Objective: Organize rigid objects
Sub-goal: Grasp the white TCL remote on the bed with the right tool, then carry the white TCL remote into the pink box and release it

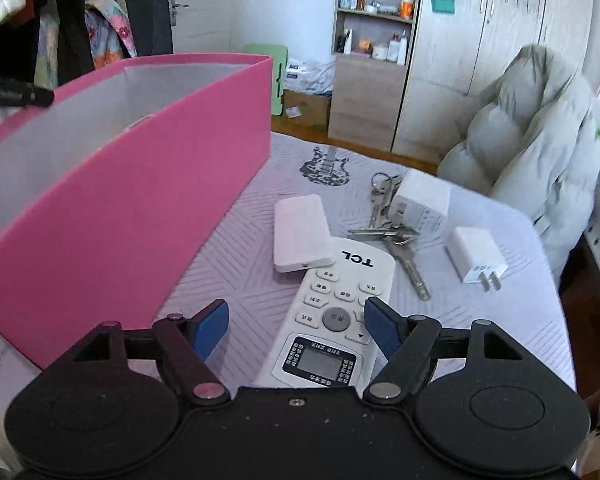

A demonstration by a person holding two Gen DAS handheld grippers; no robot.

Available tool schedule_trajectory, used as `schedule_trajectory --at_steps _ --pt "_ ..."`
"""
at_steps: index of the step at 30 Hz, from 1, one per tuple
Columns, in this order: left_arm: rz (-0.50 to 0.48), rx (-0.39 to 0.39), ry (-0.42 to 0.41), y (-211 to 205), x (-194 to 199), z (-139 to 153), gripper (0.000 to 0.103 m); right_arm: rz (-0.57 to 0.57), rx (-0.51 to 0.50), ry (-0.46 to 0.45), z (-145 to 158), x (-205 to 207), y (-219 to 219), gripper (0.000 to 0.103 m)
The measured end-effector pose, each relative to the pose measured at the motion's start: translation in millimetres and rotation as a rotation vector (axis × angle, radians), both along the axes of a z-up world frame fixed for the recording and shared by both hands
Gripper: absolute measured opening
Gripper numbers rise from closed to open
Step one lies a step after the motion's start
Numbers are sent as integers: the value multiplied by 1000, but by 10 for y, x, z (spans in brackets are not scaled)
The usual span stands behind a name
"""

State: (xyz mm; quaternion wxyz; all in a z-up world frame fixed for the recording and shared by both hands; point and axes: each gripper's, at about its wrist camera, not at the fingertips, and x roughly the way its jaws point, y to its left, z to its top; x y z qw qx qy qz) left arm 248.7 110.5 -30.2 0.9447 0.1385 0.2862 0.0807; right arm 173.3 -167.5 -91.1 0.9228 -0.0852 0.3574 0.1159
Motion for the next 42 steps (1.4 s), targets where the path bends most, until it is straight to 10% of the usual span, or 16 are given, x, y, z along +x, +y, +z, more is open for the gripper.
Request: schedule_trajectory --at_steps 7,19,31,42 --pt "-2 -18 -10 40 -15 7 4 -30 4 40 -20 -148 -276 63" --pt "0 -22 -11 44 -17 9 4 0 22 125 18 -108 -285 69" --pt "6 -30 -9 86 -15 30 4 15 117 -8 180 -262 -356 61" --pt "8 -30 -5 88 -3 22 4 242 263 -241 1172 -545 -32 61"
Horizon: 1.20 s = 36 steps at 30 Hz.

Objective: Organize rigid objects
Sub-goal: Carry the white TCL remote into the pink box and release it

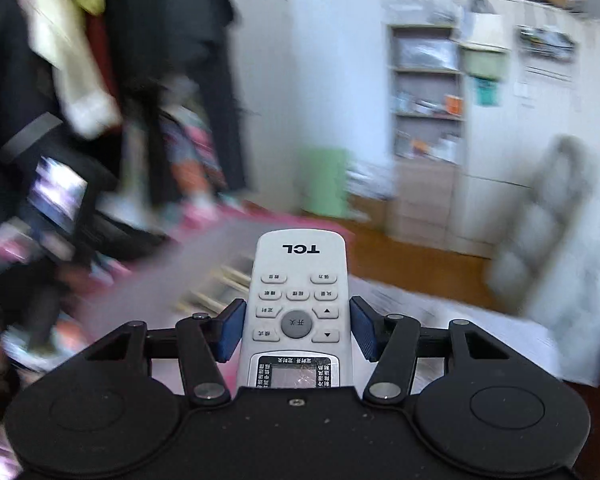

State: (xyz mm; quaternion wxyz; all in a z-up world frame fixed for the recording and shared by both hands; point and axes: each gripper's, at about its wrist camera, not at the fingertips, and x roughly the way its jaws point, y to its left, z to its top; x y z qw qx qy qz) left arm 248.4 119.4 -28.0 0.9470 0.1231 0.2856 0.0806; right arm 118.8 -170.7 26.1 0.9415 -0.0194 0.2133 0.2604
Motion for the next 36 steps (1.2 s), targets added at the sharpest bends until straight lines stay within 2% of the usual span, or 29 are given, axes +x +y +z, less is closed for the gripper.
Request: schedule_trajectory --at_steps 2,4,10,14,18,20,24,25,27,28,31,33,36 --pt "2 2 2 7 1 2 4 112 24 -2 108 81 176 61" --pt "4 -5 1 17 4 5 4 213 -23 -10 108 179 416 61" --pt "5 -10 2 22 22 -3 4 386 -305 41 -193 593 886 61" --pt "8 -17 3 22 26 -10 4 510 -419 138 -271 898 1015 61" --pt "7 -19 4 25 27 -12 4 709 -435 290 -323 1190 1108 61" --pt "6 -20 3 16 26 -19 4 798 -479 355 -370 1324 1189 61" --pt "7 -18 3 16 26 -17 4 923 -556 436 -514 1478 1320 61" --pt "7 -17 4 17 25 -15 4 944 -559 451 -537 1482 1333 61" --pt "9 -12 8 11 30 -21 5 1010 -499 455 -554 1472 1322 61" --pt "9 -10 8 3 30 -33 5 1009 -487 451 -553 1448 1326 62" --pt "2 -22 7 15 33 -34 5 895 -449 372 -477 1412 1267 66" --pt "-1 -52 7 46 40 -31 5 841 -399 295 -384 1332 1122 66" --pt "-1 -44 13 26 50 -43 6 665 -287 140 -204 1125 764 69"
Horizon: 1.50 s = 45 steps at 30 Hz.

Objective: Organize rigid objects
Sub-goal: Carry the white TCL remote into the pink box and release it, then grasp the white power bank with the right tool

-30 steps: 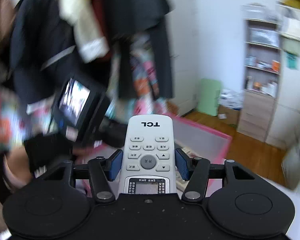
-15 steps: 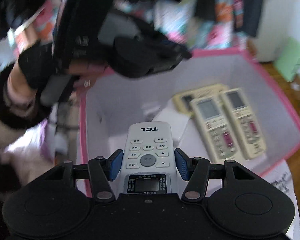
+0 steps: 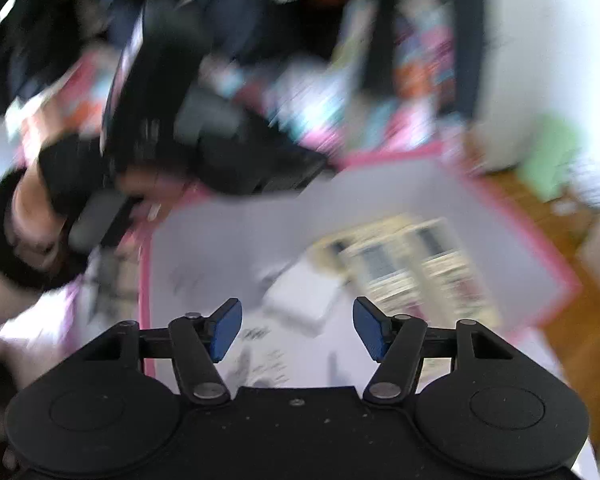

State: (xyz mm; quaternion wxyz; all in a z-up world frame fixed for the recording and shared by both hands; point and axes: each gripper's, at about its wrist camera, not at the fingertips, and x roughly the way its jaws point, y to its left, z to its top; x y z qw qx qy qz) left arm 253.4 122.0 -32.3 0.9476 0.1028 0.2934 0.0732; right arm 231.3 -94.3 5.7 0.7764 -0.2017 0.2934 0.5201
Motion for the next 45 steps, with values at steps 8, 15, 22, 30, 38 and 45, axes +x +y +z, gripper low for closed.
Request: schedule_trajectory --at_steps 8,15,22,30,38,45 --pt "5 24 1 -35 -10 -1 6 -323 269 -164 102 -587 -938 97" --pt "14 9 7 -17 -6 12 6 -487 239 -28 -307 -418 -1265 96" --pt "12 14 5 -27 -14 17 5 -619 93 110 -725 -27 -1102 89" --pt "5 13 -2 -23 -22 28 6 -659 26 74 -1010 67 -838 85" --pt "-12 10 -21 -39 -42 35 7 -669 -38 83 -911 -86 -987 46" --pt "-13 32 -22 -65 -34 29 8 -705 -55 66 -875 98 -822 63"
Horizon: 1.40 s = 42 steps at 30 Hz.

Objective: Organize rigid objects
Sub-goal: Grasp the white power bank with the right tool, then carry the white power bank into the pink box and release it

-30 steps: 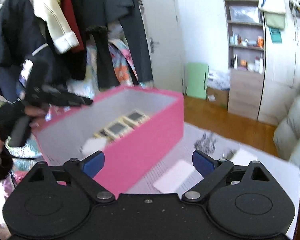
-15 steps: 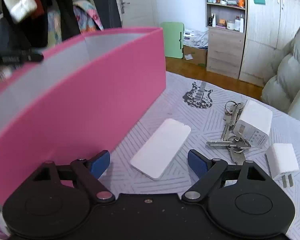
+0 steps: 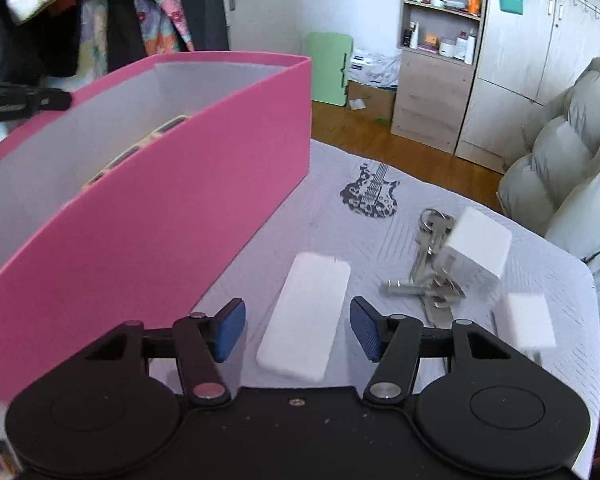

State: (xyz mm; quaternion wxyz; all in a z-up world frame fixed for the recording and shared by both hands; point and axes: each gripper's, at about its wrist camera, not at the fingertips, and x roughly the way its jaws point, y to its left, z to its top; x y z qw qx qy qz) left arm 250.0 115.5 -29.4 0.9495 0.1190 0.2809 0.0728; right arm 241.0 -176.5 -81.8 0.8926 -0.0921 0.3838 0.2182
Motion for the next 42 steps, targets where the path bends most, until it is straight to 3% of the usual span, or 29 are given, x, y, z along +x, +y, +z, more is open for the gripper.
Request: schedule_trajectory --at_steps 2,3,4,9,16,20,24,27,30,33,38,40,42 --pt "1 2 1 -5 -4 -1 8 -10 9 6 -79 83 52 60" --pt "1 0 2 -1 -6 -5 8 -10 14 -12 -90 82 63 48" --pt "2 3 3 1 -3 -5 8 -12 26 -18 -86 72 56 43" --pt "9 16 13 -8 14 -13 5 -45 57 -60 -1 -74 -22 43" --pt "12 9 11 7 5 -6 5 -56 107 -173 448 -379 -73 43" --pt "12 9 10 6 5 -7 5 27 179 -252 903 -600 5 43" --pt "14 8 11 7 -4 -8 5 187 260 -209 1127 -672 227 43" --pt "13 4 10 11 -5 -6 5 297 184 -170 1062 -605 554 43" --pt "12 5 10 6 -4 -8 5 333 86 -128 900 -455 836 43" --pt "10 9 10 10 -1 -5 5 404 -84 -156 717 -327 1093 43" --pt "6 12 11 11 -5 -4 5 557 -262 -67 545 -87 1288 43" --pt "7 9 10 11 -5 -4 5 562 -327 -91 518 -78 1307 43" --pt "6 10 10 7 -5 -7 5 546 -331 -131 551 -106 1229 48"
